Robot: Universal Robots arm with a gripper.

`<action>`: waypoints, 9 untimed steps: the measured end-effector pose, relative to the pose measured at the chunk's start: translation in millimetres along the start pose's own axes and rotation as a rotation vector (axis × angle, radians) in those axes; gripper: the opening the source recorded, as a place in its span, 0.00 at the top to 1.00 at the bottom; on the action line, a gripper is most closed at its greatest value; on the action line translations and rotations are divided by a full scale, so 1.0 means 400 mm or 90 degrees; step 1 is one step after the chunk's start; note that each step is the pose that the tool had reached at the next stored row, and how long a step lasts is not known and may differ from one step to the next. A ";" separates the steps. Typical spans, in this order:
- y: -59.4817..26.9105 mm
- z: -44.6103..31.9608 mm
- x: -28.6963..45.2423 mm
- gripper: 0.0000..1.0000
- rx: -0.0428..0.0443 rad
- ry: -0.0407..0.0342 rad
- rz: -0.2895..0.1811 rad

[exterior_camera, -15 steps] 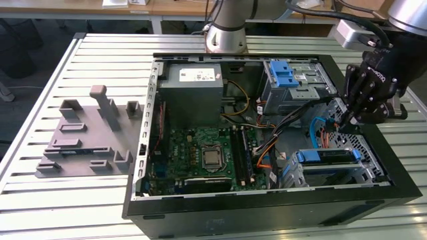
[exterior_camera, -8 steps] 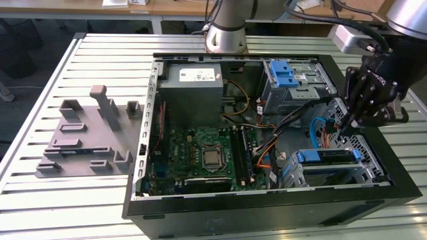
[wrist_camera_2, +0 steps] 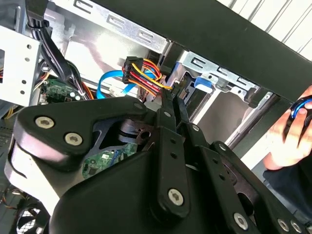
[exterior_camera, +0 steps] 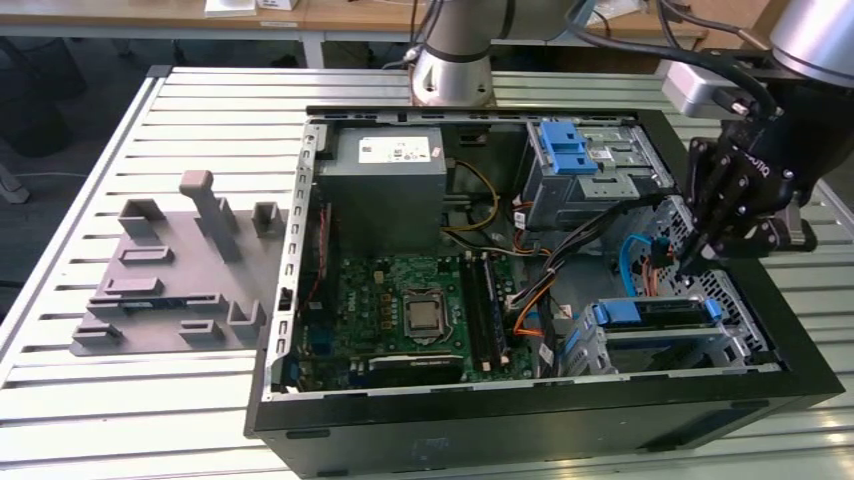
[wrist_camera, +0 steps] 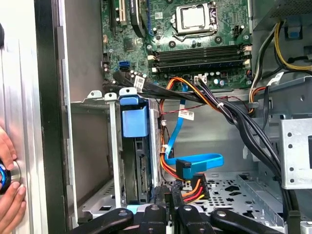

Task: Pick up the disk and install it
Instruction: 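Insert the first disk wire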

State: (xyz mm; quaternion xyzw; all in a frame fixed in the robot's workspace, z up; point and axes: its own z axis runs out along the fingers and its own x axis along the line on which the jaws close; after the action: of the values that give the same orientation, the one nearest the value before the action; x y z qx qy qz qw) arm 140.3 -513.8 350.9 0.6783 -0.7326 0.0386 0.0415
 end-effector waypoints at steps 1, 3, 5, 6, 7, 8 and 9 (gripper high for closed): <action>0.001 0.001 0.003 0.84 0.0006 -0.0020 0.000; 0.004 0.002 0.008 0.84 0.0019 -0.0048 -0.001; 0.006 0.003 0.014 0.84 0.0035 -0.0059 -0.003; 0.008 0.004 0.016 0.84 0.0045 -0.0060 -0.004; 0.010 0.004 0.019 0.84 0.0055 -0.0062 -0.006; 0.012 0.005 0.021 0.84 0.0063 -0.0064 -0.007; 0.014 0.005 0.022 0.84 0.0072 -0.0064 -0.009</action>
State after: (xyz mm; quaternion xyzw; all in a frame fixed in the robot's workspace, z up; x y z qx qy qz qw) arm 134.2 -522.5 349.8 0.6839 -0.7277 0.0390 0.0343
